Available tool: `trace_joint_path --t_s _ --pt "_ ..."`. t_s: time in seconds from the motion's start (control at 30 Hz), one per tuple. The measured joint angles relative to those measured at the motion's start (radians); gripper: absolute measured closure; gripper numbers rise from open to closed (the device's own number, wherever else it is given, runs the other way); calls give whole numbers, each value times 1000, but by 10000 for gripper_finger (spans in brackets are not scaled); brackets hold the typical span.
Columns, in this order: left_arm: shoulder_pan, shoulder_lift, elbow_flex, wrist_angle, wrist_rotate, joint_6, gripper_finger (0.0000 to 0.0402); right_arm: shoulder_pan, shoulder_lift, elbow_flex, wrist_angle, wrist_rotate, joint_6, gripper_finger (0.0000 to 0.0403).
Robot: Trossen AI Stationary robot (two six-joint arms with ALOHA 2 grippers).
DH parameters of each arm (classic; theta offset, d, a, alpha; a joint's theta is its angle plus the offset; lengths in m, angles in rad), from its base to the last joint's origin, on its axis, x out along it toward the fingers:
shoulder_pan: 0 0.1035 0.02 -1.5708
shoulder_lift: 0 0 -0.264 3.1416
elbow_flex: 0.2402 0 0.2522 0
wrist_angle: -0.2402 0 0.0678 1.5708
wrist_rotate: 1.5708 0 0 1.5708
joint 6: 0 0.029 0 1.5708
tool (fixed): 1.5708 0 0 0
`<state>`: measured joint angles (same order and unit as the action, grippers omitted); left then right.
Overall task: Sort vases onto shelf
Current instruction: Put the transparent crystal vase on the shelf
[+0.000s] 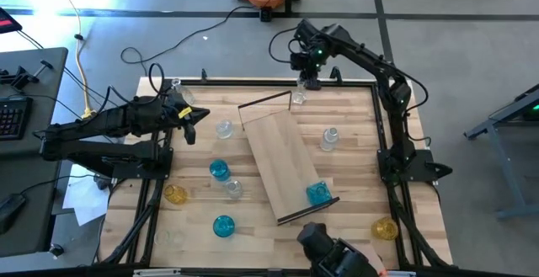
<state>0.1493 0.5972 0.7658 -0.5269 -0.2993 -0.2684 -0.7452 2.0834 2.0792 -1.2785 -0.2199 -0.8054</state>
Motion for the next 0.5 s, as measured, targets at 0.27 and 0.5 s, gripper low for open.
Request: trace_joint_path --t_s 0.27,0.5 --pt "0 0 0 0 0 1 399 0 7 0 -10 -2 21 272" --pt "0 0 0 -6 0 1 399 11 47 -1 -21 9 20 269"
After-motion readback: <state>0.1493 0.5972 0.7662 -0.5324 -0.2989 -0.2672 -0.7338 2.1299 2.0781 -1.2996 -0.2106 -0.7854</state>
